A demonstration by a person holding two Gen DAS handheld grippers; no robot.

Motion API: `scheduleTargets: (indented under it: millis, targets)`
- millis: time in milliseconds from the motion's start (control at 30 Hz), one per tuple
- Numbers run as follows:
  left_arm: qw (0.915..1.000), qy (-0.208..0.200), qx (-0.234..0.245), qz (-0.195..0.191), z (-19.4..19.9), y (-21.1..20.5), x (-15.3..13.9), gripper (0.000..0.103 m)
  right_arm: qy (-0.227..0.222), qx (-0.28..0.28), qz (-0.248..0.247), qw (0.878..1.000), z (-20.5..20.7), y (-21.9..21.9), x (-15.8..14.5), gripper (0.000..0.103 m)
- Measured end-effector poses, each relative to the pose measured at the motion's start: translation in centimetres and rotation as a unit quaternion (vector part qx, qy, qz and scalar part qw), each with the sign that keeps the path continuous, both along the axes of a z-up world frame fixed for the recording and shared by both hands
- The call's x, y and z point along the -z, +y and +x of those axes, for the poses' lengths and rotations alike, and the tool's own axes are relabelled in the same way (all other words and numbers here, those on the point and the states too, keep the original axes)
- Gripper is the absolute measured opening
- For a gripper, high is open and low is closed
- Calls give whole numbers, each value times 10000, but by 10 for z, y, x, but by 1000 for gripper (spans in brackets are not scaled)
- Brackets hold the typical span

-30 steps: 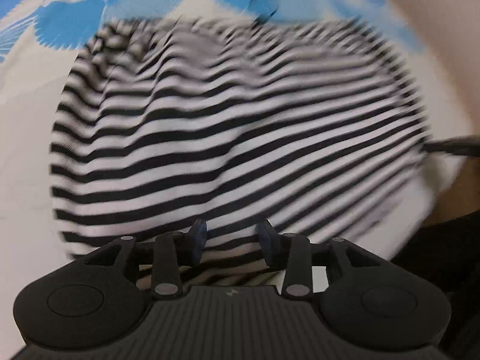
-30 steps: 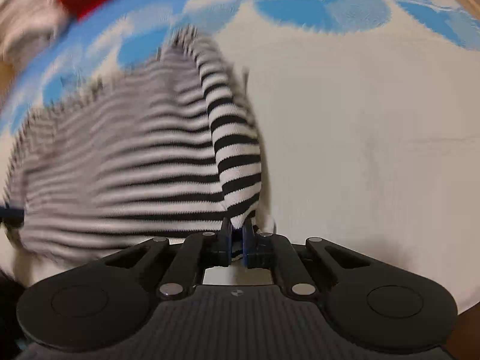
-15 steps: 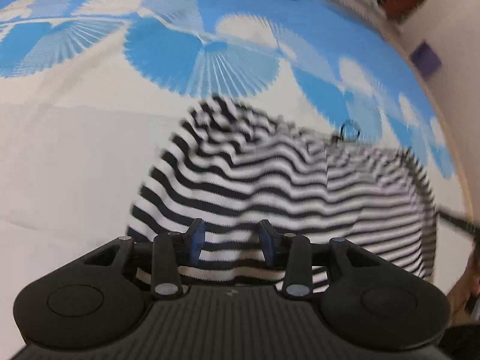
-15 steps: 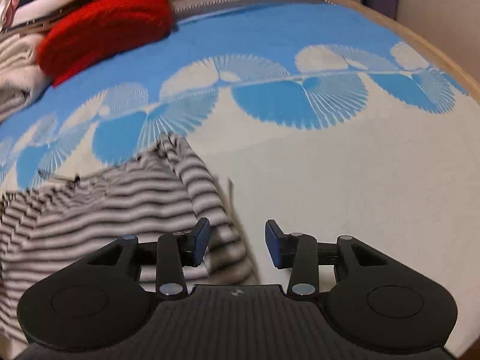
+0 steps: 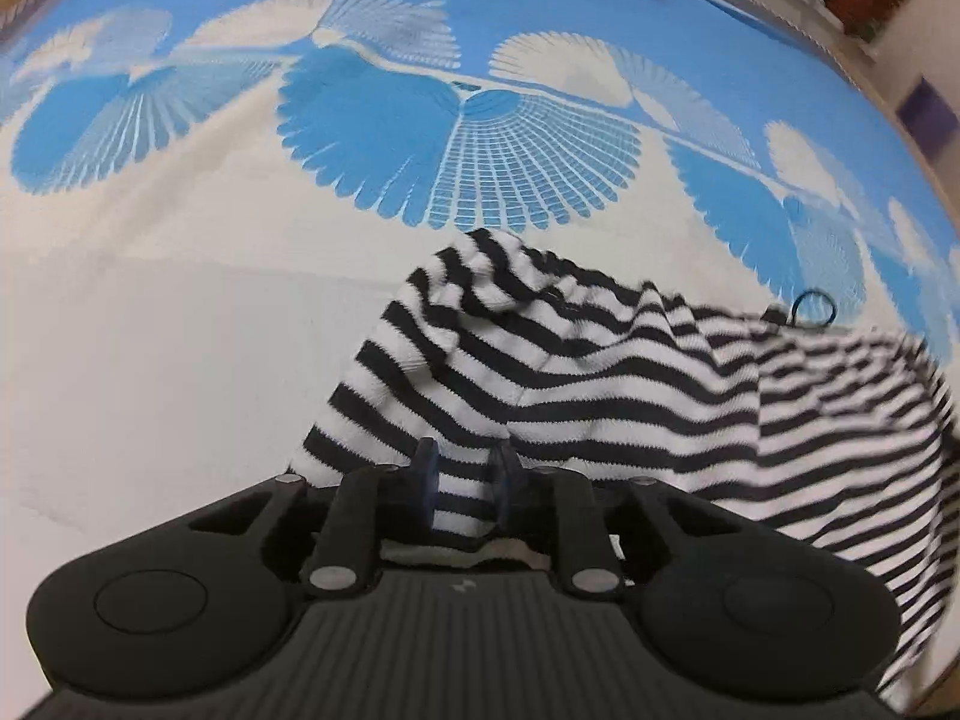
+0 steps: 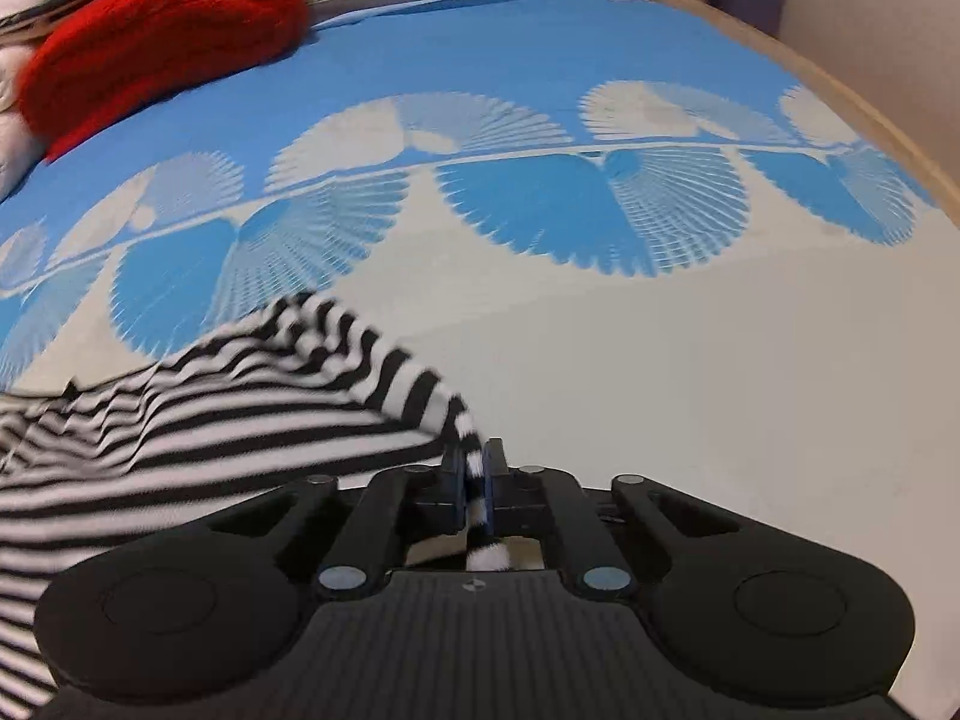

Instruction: Fold small clothes

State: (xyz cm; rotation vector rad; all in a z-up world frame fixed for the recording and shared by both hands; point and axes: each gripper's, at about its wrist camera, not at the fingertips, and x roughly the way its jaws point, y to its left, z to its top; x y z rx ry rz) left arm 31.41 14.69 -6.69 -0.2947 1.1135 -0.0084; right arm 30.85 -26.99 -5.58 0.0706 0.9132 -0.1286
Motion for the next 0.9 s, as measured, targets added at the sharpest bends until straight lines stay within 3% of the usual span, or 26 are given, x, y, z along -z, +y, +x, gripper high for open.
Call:
scheduleTargets:
  millis: [67,133,233,300,400,467,533,600,667,733,767,800,900]
  targets:
    - [9990,-106,-252,-348,-2,13,-9,32,-110,107,-93,9998,-3,1,-9,17]
    - [9968,-401,-384,-571,-5,23,-22,33,-574,32,-307,9979,-10,8,-25,21]
    - [9968,-424,-402,-552,1,25,-22,33,-1284,-523,-86,9903,-26,26,-48,22]
    - [9985,-293,-328,-340,10,21,-13,24,-1088,-1208,476,9855,-25,41,-44,22]
    - [9975,-328,-606,140,21,24,-1,10,-215,-1936,995,9758,-15,65,-19,22]
    - [9933,-414,-1022,338,24,33,4,10,143,-2144,730,9739,-11,79,-5,22]
    - [9906,-335,-1244,460,24,38,5,11,188,-2107,311,9769,-8,86,3,22]
    - [9906,-343,-1255,432,20,38,-4,12,256,-1847,336,9819,-1,84,7,23]
    - [9925,-648,-1029,129,11,33,-22,14,276,-1662,320,9852,3,82,8,23]
    - [9944,-977,-338,-234,2,16,-39,20,217,-1617,250,9863,4,85,6,23]
    - [9939,-1034,39,-391,-3,7,-44,29,172,-1612,215,9865,3,86,4,23]
    - [9917,-1017,523,-583,-7,-6,-46,38,121,-1606,188,9868,3,88,3,23]
    - [9784,-788,1765,-730,-12,-47,-40,39,-110,-1498,268,9883,-1,84,-6,23]
